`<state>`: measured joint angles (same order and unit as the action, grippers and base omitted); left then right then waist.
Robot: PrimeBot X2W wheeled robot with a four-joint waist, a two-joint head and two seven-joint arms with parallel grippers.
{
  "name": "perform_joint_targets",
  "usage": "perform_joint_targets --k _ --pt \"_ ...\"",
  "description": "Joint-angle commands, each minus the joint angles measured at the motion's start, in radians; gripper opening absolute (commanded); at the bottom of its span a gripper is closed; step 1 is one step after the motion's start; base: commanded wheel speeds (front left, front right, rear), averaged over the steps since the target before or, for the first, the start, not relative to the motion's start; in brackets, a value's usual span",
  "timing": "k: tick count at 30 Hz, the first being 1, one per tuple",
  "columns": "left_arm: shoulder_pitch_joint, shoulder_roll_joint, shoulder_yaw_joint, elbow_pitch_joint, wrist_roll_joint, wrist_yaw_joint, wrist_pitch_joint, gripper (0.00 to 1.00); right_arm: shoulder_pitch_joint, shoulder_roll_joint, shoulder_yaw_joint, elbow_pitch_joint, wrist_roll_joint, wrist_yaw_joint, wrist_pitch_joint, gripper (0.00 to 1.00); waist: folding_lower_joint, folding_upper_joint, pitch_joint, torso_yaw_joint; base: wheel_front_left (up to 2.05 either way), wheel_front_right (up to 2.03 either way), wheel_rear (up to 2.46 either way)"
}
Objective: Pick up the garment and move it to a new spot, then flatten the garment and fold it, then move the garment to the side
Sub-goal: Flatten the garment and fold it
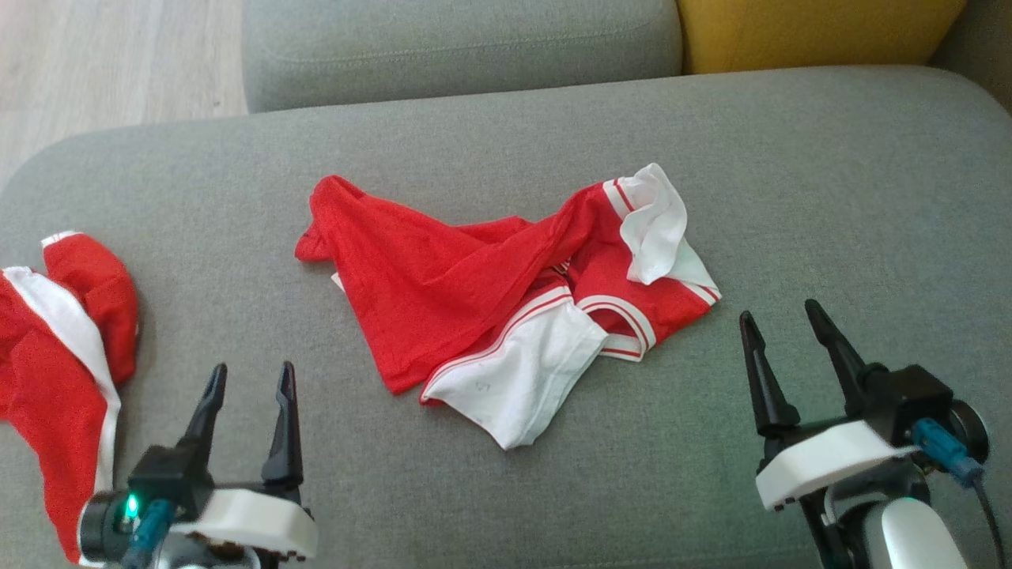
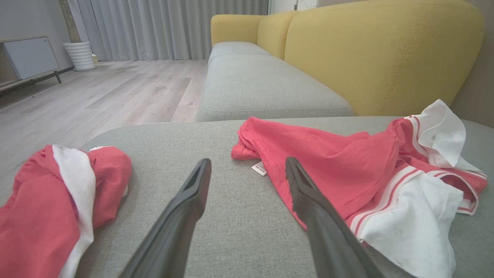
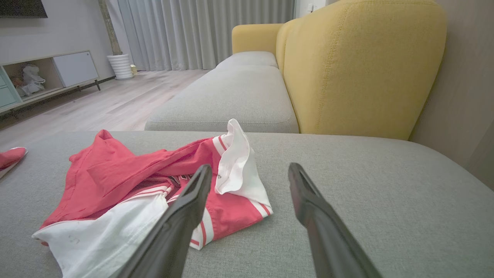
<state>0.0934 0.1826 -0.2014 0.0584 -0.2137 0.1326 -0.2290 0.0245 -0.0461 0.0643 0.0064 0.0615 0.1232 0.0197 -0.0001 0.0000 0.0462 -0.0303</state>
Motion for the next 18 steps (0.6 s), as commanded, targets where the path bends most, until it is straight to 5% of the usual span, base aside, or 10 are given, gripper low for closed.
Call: perform_joint_targets --k 1,18 --pt "-0.025 0.012 0.031 -0.041 0.006 0.007 0.000 1.00 -0.019 -0.004 0.029 -0.043 -0.003 0.008 0.004 1.00 0.0001 0.0000 -0.006 0.000 0.00 0.00 0.00" --pt "-0.023 0.013 0.019 -0.055 -0.005 0.016 0.006 1.00 -0.007 -0.004 0.030 -0.056 -0.002 0.008 0.014 1.00 0.0001 0.0000 -0.001 0.004 0.00 0.00 0.00"
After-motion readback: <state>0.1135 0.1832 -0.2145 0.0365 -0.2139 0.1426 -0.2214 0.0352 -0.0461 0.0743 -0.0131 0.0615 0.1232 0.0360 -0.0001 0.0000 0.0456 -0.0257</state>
